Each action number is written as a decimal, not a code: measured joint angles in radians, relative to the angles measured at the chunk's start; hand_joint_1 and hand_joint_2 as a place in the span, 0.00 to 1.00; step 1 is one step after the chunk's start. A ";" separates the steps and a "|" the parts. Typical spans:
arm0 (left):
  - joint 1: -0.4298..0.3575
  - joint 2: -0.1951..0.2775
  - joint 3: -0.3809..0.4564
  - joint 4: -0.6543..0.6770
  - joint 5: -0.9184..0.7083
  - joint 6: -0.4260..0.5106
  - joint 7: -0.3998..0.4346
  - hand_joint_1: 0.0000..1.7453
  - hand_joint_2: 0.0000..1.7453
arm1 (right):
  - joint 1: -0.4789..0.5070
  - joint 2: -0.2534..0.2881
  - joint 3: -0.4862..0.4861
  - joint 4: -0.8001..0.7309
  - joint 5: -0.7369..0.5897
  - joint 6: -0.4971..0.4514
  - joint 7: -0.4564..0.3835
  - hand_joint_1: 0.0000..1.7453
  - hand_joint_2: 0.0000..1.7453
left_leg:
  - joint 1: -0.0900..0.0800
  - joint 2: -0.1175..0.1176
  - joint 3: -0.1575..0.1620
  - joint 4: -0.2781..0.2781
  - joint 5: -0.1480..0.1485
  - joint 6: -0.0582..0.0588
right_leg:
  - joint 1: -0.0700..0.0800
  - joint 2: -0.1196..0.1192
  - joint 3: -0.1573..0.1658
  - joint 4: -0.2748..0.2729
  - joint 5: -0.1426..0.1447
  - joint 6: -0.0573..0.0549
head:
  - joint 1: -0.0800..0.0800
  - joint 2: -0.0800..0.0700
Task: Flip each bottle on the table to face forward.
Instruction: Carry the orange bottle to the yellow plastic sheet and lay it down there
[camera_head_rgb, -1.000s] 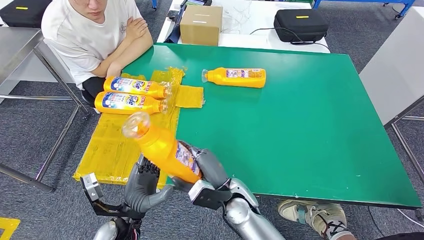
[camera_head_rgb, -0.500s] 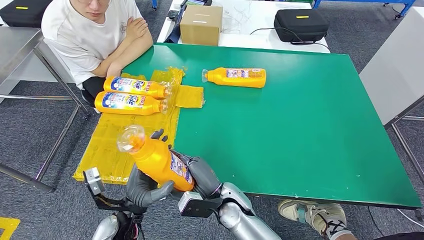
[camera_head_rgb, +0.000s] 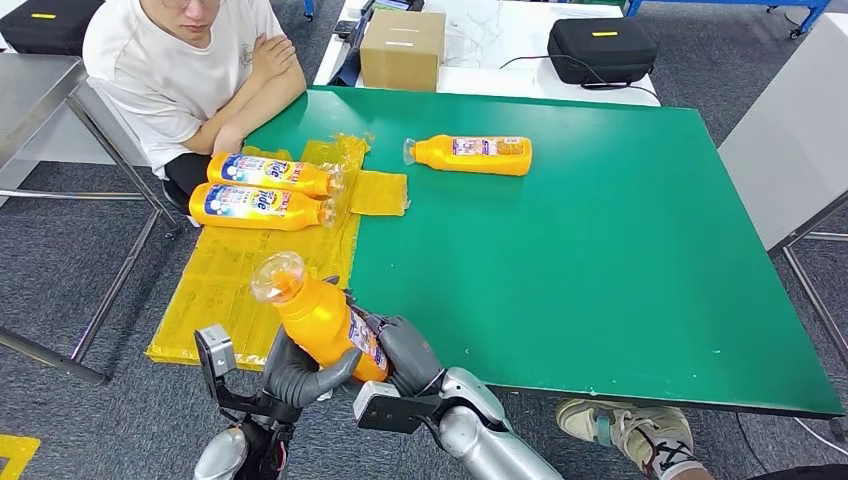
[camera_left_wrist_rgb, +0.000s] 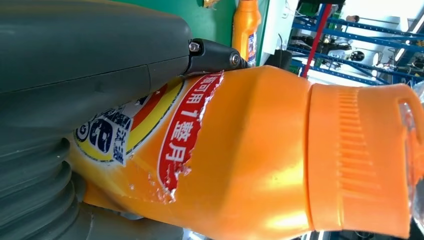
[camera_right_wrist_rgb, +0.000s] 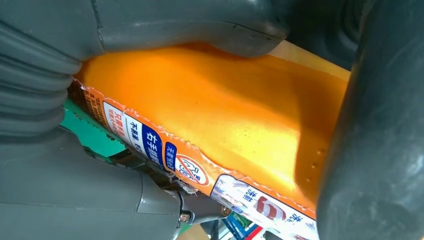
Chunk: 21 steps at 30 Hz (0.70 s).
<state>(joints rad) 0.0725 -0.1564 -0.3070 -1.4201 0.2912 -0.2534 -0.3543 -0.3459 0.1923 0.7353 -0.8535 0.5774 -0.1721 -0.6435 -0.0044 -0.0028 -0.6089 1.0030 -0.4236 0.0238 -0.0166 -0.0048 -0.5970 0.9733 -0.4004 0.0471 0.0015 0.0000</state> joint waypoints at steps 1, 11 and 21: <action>-0.001 0.000 0.001 0.002 0.003 0.000 0.000 1.00 1.00 | 0.000 0.000 0.001 0.002 0.000 0.000 0.000 0.71 1.00 | 0.000 0.000 0.000 0.000 0.000 0.000 | 0.000 0.000 0.000 0.000 0.000 0.000 | 0.000 0.000; -0.005 -0.001 0.023 0.008 0.132 -0.044 -0.002 1.00 1.00 | 0.010 0.017 0.016 0.019 -0.007 -0.063 0.012 0.00 0.00 | 0.000 0.000 0.000 0.000 0.000 0.000 | 0.000 0.000 -0.001 0.000 0.000 0.000 | 0.000 0.000; -0.061 0.022 0.102 0.008 0.037 0.054 -0.032 1.00 1.00 | 0.052 0.020 0.016 0.012 -0.010 -0.151 -0.008 0.00 0.00 | 0.000 0.000 0.000 0.000 0.000 0.000 | 0.000 0.000 -0.001 0.000 0.000 0.000 | 0.000 0.000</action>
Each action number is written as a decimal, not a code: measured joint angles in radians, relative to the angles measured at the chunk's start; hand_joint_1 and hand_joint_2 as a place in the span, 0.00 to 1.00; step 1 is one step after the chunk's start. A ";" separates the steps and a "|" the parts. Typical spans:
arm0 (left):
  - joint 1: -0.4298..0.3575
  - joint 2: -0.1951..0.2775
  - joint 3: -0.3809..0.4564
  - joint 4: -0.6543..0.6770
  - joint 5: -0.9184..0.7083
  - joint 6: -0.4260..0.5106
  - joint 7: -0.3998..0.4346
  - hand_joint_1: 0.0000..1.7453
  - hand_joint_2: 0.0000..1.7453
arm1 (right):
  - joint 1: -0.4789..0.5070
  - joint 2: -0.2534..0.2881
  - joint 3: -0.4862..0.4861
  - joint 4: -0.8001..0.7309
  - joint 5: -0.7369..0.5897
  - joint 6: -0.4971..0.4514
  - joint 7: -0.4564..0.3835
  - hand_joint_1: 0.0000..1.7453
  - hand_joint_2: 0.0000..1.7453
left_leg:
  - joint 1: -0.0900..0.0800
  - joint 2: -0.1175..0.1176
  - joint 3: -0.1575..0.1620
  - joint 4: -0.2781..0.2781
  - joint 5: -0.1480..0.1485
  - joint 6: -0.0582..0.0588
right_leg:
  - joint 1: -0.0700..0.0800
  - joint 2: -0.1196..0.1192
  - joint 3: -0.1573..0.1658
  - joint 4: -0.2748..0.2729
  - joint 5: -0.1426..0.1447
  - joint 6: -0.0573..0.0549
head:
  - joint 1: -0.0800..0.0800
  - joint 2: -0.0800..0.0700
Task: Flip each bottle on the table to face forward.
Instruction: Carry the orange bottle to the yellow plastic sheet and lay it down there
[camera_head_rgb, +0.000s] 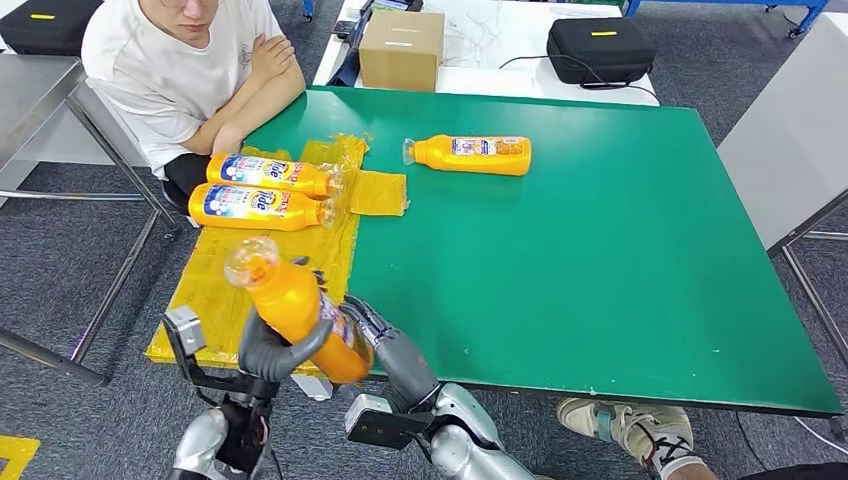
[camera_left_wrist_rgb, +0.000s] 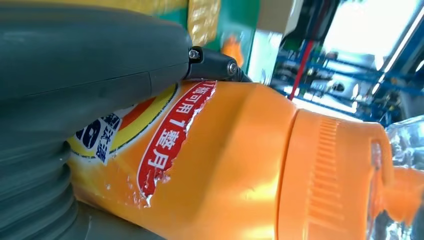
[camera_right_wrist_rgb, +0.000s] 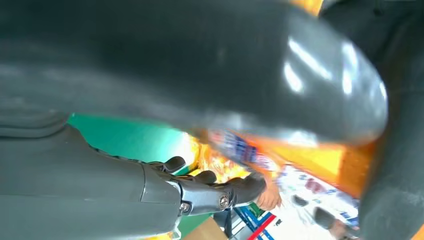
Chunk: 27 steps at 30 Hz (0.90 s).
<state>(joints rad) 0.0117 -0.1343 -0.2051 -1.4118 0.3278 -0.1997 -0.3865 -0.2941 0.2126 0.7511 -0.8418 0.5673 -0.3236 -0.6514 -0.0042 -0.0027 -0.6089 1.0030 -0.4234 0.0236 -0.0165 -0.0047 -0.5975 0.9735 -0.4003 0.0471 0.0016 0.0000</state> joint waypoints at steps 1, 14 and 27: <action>-0.005 0.003 0.008 0.000 -0.025 0.019 -0.009 1.00 1.00 | 0.004 0.000 0.000 -0.001 0.001 -0.009 -0.005 0.00 0.00 | 0.000 0.000 0.000 0.000 0.000 0.000 | 0.000 0.000 0.000 0.000 0.000 0.000 | 0.000 0.000; -0.076 0.064 0.088 0.003 -0.396 0.225 -0.051 1.00 1.00 | 0.028 -0.006 -0.002 -0.031 -0.003 -0.045 -0.028 0.00 0.00 | 0.000 0.000 0.000 0.000 0.000 0.000 | 0.000 0.000 0.000 0.000 0.000 0.000 | 0.000 0.000; -0.225 0.117 0.072 0.185 -1.055 0.480 0.045 1.00 1.00 | 0.047 -0.016 -0.016 -0.081 0.004 -0.001 -0.031 0.00 0.00 | 0.000 0.000 0.000 0.000 0.001 -0.001 | 0.000 0.000 0.000 0.000 0.000 0.000 | 0.000 0.000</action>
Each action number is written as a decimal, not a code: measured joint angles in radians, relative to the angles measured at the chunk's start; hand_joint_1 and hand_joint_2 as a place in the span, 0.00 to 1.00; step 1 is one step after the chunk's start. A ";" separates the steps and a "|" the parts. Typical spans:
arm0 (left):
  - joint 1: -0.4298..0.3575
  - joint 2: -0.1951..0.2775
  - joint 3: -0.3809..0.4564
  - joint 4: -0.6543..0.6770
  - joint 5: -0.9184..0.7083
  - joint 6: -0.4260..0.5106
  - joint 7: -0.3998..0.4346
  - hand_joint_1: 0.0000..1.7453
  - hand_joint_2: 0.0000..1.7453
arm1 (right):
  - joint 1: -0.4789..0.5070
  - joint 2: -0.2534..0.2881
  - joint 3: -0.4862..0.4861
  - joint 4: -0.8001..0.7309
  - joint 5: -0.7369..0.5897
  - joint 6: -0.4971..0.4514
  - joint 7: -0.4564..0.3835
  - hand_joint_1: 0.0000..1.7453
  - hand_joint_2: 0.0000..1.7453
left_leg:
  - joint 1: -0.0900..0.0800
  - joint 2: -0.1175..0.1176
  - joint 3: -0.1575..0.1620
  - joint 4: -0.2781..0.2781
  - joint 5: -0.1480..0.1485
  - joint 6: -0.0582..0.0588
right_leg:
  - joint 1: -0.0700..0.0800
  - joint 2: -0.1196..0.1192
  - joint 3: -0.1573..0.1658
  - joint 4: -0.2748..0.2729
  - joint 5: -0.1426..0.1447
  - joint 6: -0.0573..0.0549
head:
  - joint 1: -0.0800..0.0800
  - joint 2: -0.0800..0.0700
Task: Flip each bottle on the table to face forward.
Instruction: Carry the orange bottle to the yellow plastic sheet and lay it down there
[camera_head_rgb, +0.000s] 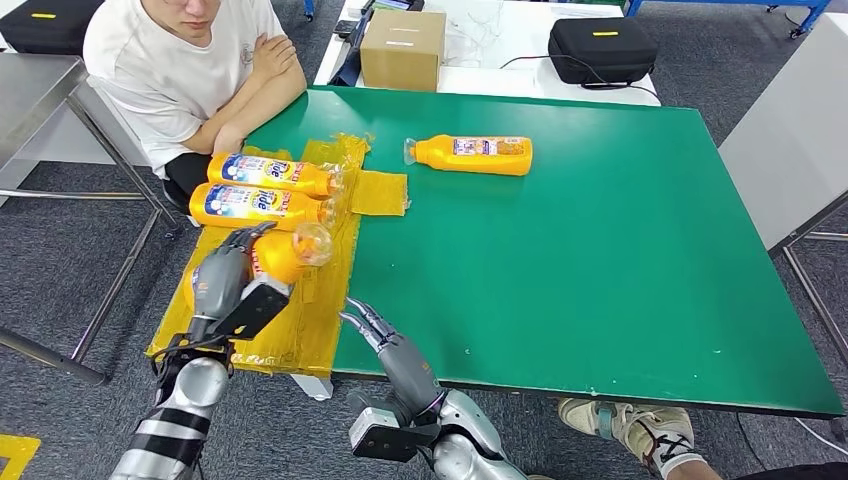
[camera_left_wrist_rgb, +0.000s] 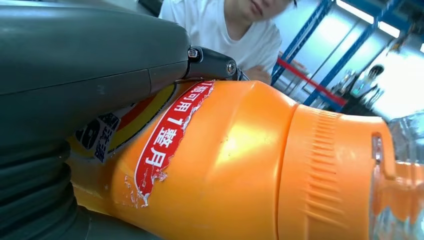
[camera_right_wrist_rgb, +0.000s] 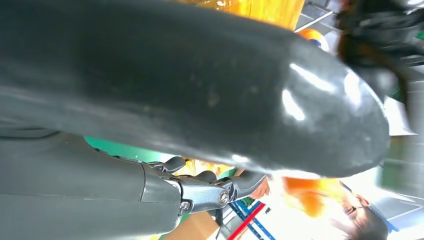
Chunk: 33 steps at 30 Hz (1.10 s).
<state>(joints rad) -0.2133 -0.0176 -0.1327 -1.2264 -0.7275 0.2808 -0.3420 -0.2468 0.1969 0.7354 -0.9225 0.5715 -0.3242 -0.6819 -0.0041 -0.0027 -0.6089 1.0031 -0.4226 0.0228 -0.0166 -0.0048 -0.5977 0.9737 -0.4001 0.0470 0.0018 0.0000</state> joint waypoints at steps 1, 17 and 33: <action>-0.019 0.000 -0.006 0.037 -0.036 0.011 0.005 1.00 1.00 | 0.002 0.000 0.000 -0.003 -0.001 0.005 -0.001 0.00 0.00 | 0.000 0.000 0.000 0.000 0.000 0.000 | 0.000 0.000 0.000 0.000 0.000 0.000 | 0.000 0.000; -0.275 -0.041 -0.124 0.591 -0.307 0.096 0.097 1.00 1.00 | 0.014 0.001 -0.001 -0.016 -0.018 0.043 -0.008 0.00 0.00 | 0.000 0.000 0.000 0.000 0.000 0.000 | 0.000 0.000 0.000 0.000 0.000 0.000 | 0.000 0.000; -0.353 -0.048 -0.154 0.738 -0.371 -0.039 0.204 0.00 1.00 | 0.025 0.002 -0.001 -0.018 -0.043 0.051 -0.015 0.00 0.00 | 0.000 0.000 0.005 0.000 0.001 -0.001 | 0.000 0.000 0.005 0.000 0.000 0.000 | 0.000 0.000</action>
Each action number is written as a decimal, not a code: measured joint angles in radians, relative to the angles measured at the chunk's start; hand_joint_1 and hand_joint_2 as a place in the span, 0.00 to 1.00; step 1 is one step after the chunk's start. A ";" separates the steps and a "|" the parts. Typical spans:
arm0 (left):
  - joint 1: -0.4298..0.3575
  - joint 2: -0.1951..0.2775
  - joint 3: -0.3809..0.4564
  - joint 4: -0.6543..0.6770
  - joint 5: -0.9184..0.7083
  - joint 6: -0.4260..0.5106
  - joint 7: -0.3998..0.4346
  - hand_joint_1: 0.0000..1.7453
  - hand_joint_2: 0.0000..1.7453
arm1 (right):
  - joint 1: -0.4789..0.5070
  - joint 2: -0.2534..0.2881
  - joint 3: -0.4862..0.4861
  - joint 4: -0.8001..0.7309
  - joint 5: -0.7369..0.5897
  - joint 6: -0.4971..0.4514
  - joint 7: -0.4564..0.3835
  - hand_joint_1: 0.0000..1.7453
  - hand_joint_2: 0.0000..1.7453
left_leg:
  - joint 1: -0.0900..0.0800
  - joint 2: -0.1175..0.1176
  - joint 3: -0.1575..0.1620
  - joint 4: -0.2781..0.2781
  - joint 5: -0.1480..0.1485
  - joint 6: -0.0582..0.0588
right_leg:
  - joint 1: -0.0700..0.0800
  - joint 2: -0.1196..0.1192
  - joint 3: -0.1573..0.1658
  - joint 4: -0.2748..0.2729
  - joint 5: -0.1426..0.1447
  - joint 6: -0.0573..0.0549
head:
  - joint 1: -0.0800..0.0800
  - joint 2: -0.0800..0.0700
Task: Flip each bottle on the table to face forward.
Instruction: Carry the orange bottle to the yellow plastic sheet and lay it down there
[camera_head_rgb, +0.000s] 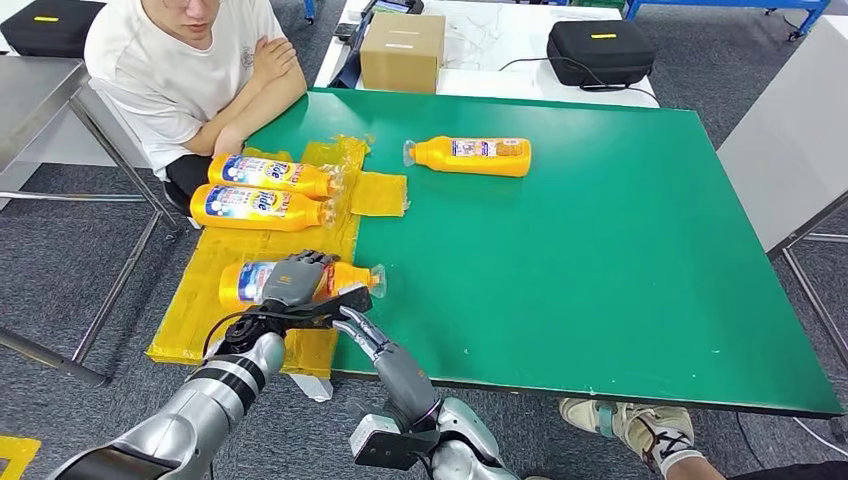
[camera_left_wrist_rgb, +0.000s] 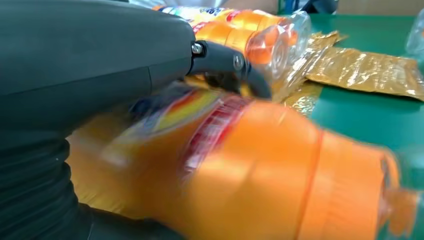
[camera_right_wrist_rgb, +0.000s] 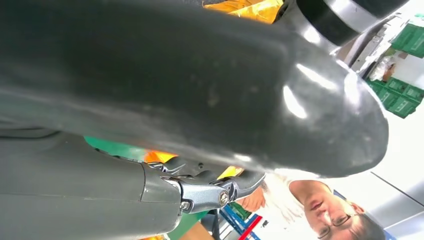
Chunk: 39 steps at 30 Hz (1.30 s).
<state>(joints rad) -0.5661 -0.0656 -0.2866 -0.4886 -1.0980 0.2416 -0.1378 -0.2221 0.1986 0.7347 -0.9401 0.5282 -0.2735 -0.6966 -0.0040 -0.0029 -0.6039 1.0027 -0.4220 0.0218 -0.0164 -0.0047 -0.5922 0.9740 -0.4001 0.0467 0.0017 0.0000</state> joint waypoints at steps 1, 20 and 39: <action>-0.005 0.000 0.000 0.006 0.006 -0.014 -0.001 0.00 0.75 | 0.000 0.000 0.000 0.000 -0.003 -0.002 0.000 0.00 0.00 | 0.000 0.000 0.000 0.000 0.000 0.000 | 0.000 0.000 0.000 0.000 0.000 0.000 | 0.000 0.000; 0.030 -0.003 0.259 -0.180 0.938 -0.527 -0.293 0.00 1.00 | -0.028 -0.034 0.120 0.029 -0.163 -0.156 0.000 0.00 0.50 | 0.000 0.000 -0.001 0.000 0.003 0.000 | 0.000 -0.002 -0.001 0.000 0.003 -0.002 | 0.000 0.000; 0.370 -0.041 0.338 -0.771 1.464 -0.422 -0.253 0.00 1.00 | 0.041 -0.114 0.055 -0.027 -0.116 -0.195 0.000 0.00 1.00 | 0.000 0.000 -0.008 0.000 0.002 -0.001 | 0.001 -0.001 -0.007 0.000 0.002 -0.002 | 0.000 0.000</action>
<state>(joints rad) -0.1958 -0.1066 0.0509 -1.2593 0.3663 -0.1805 -0.3907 -0.1812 0.0847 0.7900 -0.9672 0.4117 -0.4690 -0.6966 -0.0037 -0.0027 -0.6116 1.0029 -0.4196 0.0213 -0.0158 -0.0056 -0.5997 0.9741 -0.3986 0.0447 0.0015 0.0000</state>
